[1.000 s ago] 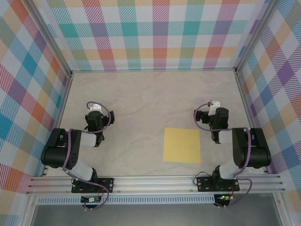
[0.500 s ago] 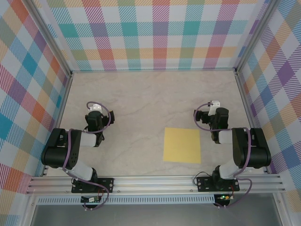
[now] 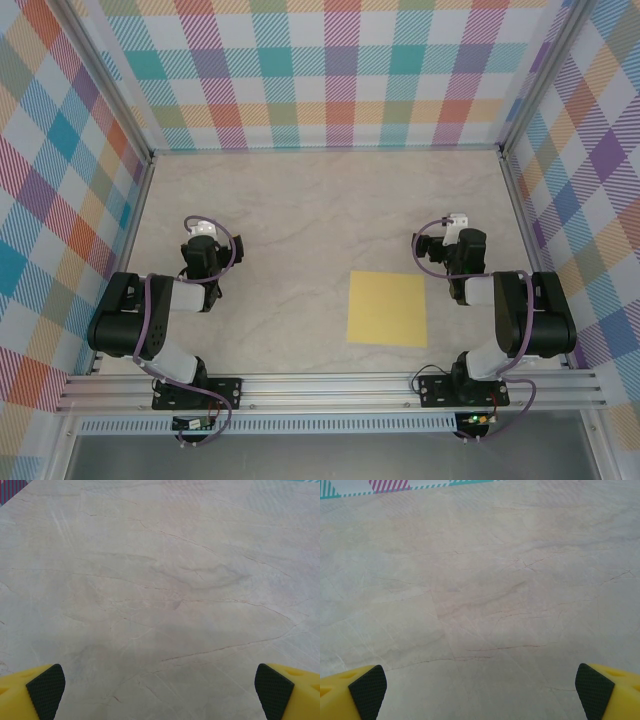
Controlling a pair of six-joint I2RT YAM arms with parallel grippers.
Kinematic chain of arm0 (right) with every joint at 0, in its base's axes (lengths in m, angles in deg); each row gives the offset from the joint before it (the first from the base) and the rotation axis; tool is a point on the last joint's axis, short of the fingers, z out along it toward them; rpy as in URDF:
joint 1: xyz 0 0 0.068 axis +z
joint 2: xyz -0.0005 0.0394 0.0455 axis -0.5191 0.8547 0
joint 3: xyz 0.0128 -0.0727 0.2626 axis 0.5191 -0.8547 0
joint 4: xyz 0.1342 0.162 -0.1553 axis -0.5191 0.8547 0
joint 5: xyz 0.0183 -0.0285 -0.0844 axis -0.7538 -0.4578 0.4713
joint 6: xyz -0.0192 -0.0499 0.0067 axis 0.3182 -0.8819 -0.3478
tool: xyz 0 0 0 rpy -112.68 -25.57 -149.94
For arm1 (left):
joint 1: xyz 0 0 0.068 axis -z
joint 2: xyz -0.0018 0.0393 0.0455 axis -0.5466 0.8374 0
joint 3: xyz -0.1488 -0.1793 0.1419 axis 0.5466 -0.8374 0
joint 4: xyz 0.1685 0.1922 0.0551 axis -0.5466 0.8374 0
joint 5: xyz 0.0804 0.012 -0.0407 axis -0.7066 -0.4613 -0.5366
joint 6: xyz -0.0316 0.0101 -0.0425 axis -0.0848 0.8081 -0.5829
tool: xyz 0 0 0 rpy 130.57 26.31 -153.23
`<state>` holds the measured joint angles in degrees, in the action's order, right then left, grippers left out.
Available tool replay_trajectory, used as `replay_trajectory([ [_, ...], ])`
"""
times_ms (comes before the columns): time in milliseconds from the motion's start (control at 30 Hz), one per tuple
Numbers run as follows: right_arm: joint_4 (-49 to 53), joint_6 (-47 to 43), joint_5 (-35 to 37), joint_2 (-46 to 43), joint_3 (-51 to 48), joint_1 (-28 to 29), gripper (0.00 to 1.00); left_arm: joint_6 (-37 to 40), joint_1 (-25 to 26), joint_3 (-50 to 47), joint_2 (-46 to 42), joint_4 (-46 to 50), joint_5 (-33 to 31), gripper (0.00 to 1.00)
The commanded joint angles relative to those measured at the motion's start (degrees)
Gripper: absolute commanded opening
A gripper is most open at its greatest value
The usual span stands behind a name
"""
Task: Fold a paper plane with a square sheet of paper (pick it up from the middle)
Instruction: Move the square sheet of paper to the center of the table.
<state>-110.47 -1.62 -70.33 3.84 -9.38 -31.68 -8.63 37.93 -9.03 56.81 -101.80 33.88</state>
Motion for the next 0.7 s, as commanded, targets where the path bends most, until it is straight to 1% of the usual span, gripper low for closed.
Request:
replay_trajectory([
  [0,-1.34,-0.70,-1.02,-0.45,1.08,-0.32,1.00,0.42,0.00,1.14,0.15,-1.71,1.06,1.00],
  [167,-1.33,-0.71,-1.02,-0.49,1.12,-0.32,1.00,0.61,0.11,0.85,-0.08,-2.20,1.19,1.00],
  [200,-1.78,-0.82,-1.64,-0.72,0.89,-0.30,1.00,0.85,0.06,0.70,-0.79,-1.89,1.90,1.00],
  [267,1.10,-1.78,-1.48,-4.80,0.57,0.43,1.00,1.69,0.05,0.88,-5.08,1.78,4.32,1.00],
  [300,5.13,-1.24,-0.76,-7.39,1.30,0.47,1.00,0.96,-0.04,1.30,-7.48,5.17,3.50,1.00],
  [333,11.89,0.61,0.90,-10.28,2.90,0.48,1.00,-0.33,-0.03,1.83,-10.34,8.87,1.75,1.00],
  [367,18.39,2.12,2.03,-12.74,4.47,0.49,1.00,-0.85,-0.14,1.86,-12.70,10.83,1.61,1.00],
  [433,28.45,4.22,1.63,-17.51,6.53,0.46,1.00,-1.74,-0.39,1.74,-16.57,13.40,3.38,1.00],
  [500,41.27,9.24,2.44,-21.79,9.91,0.49,1.00,-5.18,-0.56,3.28,-20.97,19.35,3.59,1.00],
  [567,52.68,12.19,-1.54,-24.33,14.15,0.47,1.00,-7.81,-0.73,5.62,-24.68,25.28,3.53,1.00],
  [633,62.00,20.48,-1.65,-25.27,17.93,0.48,1.00,-8.31,-0.89,8.23,-28.18,31.75,4.31,1.00],
  [667,66.68,22.06,-3.39,-25.21,19.57,0.45,1.00,-8.74,-0.92,9.44,-30.15,34.86,5.36,1.00],
])
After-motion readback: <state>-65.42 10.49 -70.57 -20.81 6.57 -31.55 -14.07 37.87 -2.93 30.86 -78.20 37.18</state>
